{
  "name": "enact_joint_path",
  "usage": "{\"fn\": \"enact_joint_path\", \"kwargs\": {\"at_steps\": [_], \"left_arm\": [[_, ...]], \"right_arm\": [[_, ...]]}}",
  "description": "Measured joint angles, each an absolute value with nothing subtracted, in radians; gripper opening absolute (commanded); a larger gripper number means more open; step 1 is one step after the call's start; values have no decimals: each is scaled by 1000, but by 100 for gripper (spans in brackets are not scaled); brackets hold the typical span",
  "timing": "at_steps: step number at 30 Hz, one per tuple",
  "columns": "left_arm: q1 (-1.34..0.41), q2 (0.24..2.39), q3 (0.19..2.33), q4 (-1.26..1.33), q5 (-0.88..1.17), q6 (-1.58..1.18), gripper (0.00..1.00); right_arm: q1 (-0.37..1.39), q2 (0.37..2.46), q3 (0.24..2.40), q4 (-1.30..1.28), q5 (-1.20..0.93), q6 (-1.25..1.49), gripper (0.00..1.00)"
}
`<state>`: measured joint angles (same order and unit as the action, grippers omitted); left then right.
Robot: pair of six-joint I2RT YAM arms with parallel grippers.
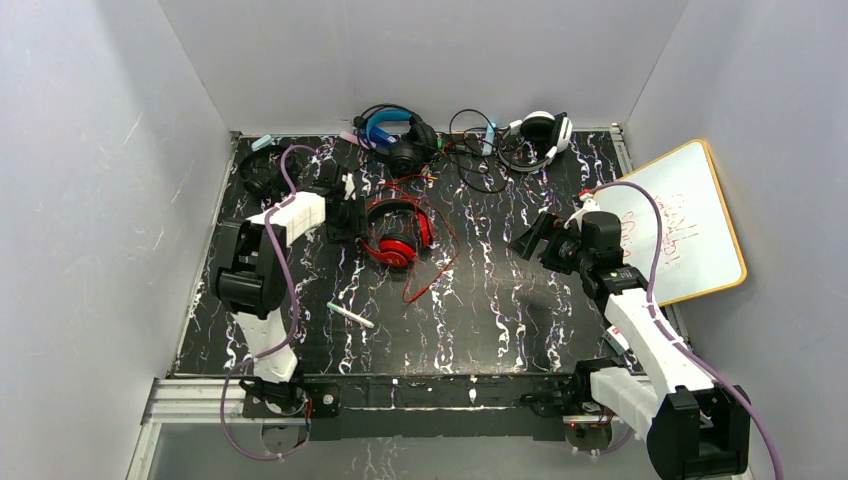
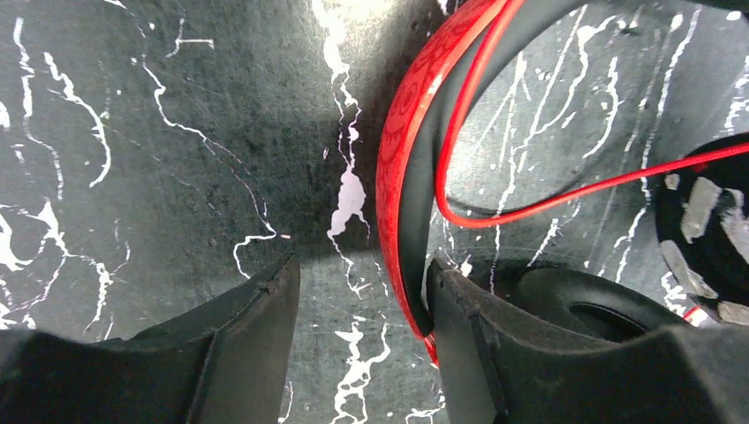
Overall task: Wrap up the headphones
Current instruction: Pick up the headphones from the center of the board.
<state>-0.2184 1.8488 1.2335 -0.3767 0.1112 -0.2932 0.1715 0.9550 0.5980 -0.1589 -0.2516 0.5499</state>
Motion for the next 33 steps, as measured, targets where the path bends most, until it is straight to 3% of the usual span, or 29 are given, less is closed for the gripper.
{"fn": "enact_joint_path", "kwargs": {"at_steps": [2, 7, 12, 16, 23, 27, 33], "left_arm": [[-224, 1869, 1235, -382, 112, -287, 53], [-243, 1879, 1257, -401, 107, -272, 15], [-265, 1879, 1264, -425, 45, -256, 0], [-311, 1823, 1235, -445, -76, -216, 0], [-487, 1507, 1116, -393, -317, -130, 0], [-545, 1356, 1063, -337, -344, -95, 0], [-560, 1285, 1020, -277, -312, -67, 0]], "right_arm": [[171, 957, 598, -158, -259, 550, 99], [171, 976, 599, -154, -289, 546, 99], [172, 1088, 651, -182, -358, 510, 99], [229, 1211, 765, -238, -414, 436, 95], [377, 1265, 867, -217, -490, 384, 87], [410, 1271, 895, -171, -523, 386, 84], [450, 1359, 1011, -107, -533, 389, 87]]}}
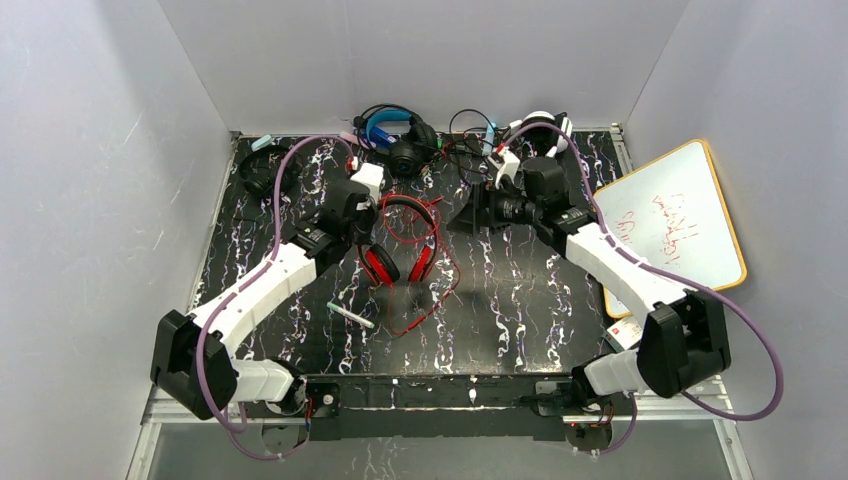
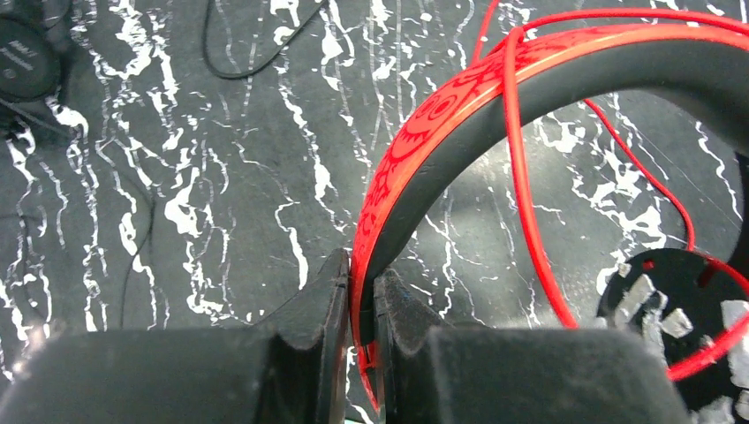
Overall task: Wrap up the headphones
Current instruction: Pick up the headphones from the center of the board.
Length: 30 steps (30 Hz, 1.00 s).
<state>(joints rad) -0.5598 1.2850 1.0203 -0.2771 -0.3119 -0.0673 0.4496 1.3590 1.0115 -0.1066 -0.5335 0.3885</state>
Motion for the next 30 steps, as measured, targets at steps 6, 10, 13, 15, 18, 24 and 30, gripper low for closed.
{"fn": "enact_joint_path", "kwargs": {"at_steps": [6, 10, 13, 15, 18, 24, 30], "left_arm": [[-580, 1286, 1007, -268, -248, -59, 0], [-583, 1286, 1007, -262, -227, -60, 0], [-583, 1286, 1007, -260, -223, -60, 0], [-583, 1286, 1007, -260, -220, -60, 0], [-583, 1286, 1007, -260, -220, -60, 0], [-583, 1286, 1007, -261, -210, -60, 0], [-583, 1287, 1007, -255, -194, -64, 0]], "right_arm": [[457, 1426, 1087, -85, -527, 402, 87], [457, 1436, 1086, -67, -510, 480, 81], [459, 1456, 1075, -19, -482, 598, 79], [459, 1483, 1061, 26, -482, 673, 76], [459, 1541, 1025, 102, -487, 797, 70], [458, 1623, 966, 242, -520, 972, 40], [459, 1625, 930, 365, -531, 1073, 1]]}}
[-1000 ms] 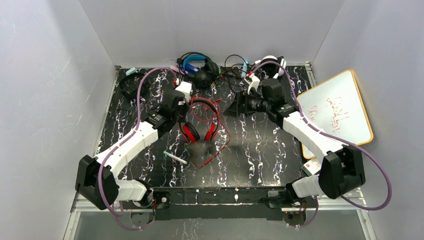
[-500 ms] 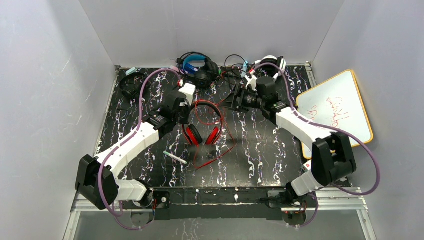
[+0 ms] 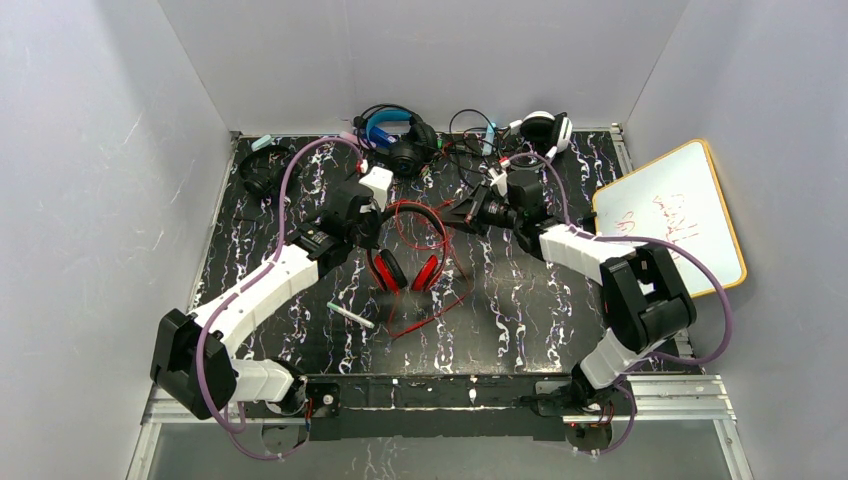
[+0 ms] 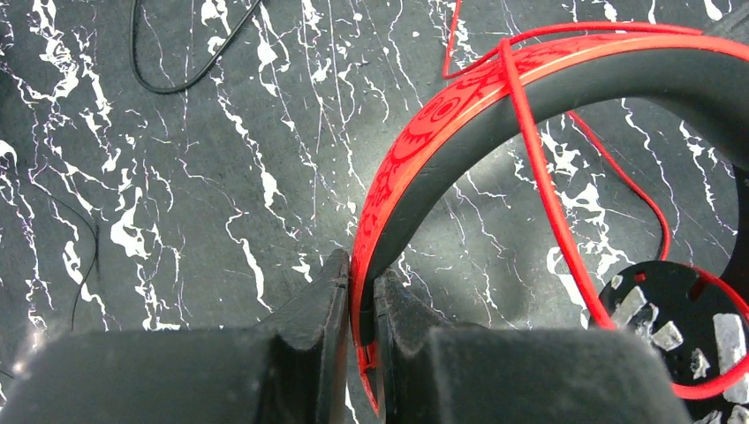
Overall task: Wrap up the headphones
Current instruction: Pick up the headphones from the center of the board.
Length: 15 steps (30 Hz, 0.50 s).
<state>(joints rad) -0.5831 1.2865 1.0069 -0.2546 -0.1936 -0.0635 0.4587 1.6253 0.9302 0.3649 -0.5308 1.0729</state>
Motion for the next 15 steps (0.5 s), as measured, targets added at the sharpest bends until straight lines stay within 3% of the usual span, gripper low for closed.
{"fn": "enact_joint_path", "kwargs": {"at_steps": [8, 15], "left_arm": [[-583, 1314, 1008, -255, -213, -64, 0], [-583, 1426, 1038, -310, -301, -72, 0]], "right_arm": [[410, 1539, 888, 360, -522, 1101, 1], [292, 1365, 1047, 73, -323, 927, 1]]}}
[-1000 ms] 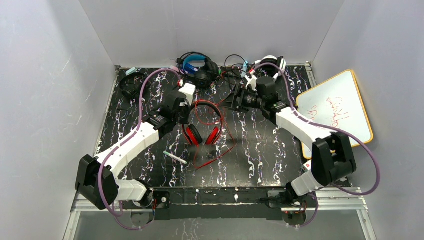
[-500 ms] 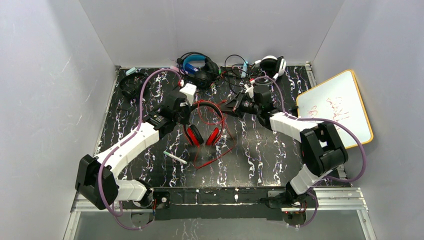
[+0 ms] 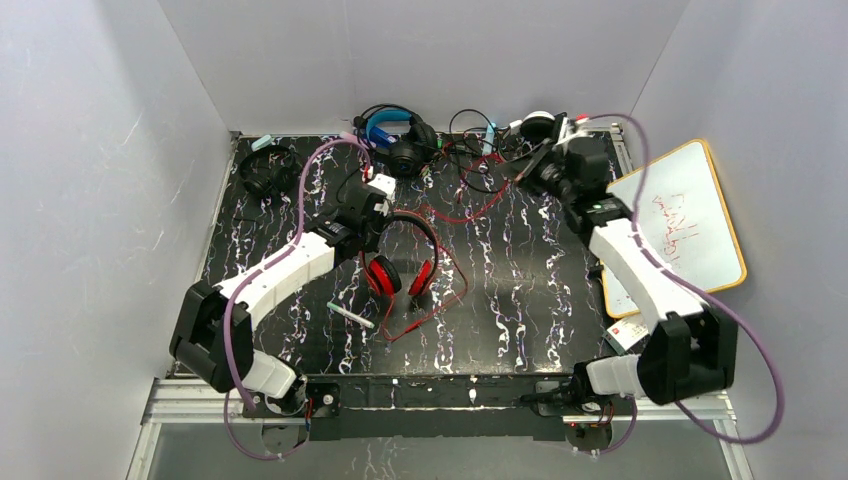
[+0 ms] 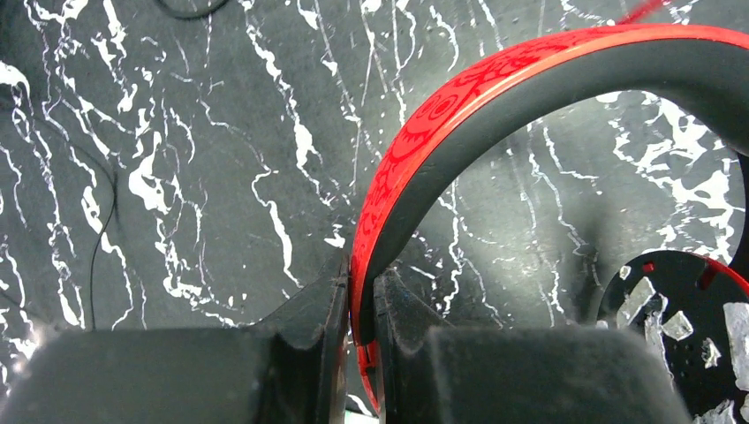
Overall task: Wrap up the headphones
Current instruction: Pick up the headphones from the center of the board.
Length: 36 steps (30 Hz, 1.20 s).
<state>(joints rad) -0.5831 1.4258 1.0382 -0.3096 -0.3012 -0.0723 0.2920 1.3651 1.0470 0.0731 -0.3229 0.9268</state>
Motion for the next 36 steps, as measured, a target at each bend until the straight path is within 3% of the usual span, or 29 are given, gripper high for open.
{"fn": "enact_joint_path", "kwargs": {"at_steps": [8, 11, 12, 13, 16, 17, 20, 29, 32, 36], "left_arm": [[-583, 1425, 1039, -326, -393, -98, 0], [-582, 1416, 1040, -337, -477, -152, 1], [-579, 1412, 1050, -365, -512, -196, 1], [-576, 1412, 1060, -386, -531, -230, 1], [-566, 1411, 1116, -466, -573, -391, 3], [-564, 1408, 1128, -482, -580, -440, 4], [-562, 1386, 1143, -525, -591, -640, 5], [-562, 1321, 964, -558, -510, -1075, 3], [-569, 1344, 889, -557, -480, -1140, 11], [-576, 1392, 854, -553, -464, -1199, 53]], "right_arm": [[236, 1127, 1113, -276, 358, 865, 1], [236, 1085, 1091, -372, 500, 863, 1], [236, 1082, 1088, -384, 514, 862, 5], [236, 1081, 1084, -399, 526, 859, 16], [236, 1078, 1066, -430, 548, 846, 70], [237, 1074, 1060, -437, 550, 843, 76], [236, 1053, 1035, -436, 506, 770, 86], [264, 1120, 1040, -411, 36, 590, 94], [346, 1146, 1035, -413, 12, 569, 98], [475, 1155, 1034, -407, -28, 533, 99]]}}
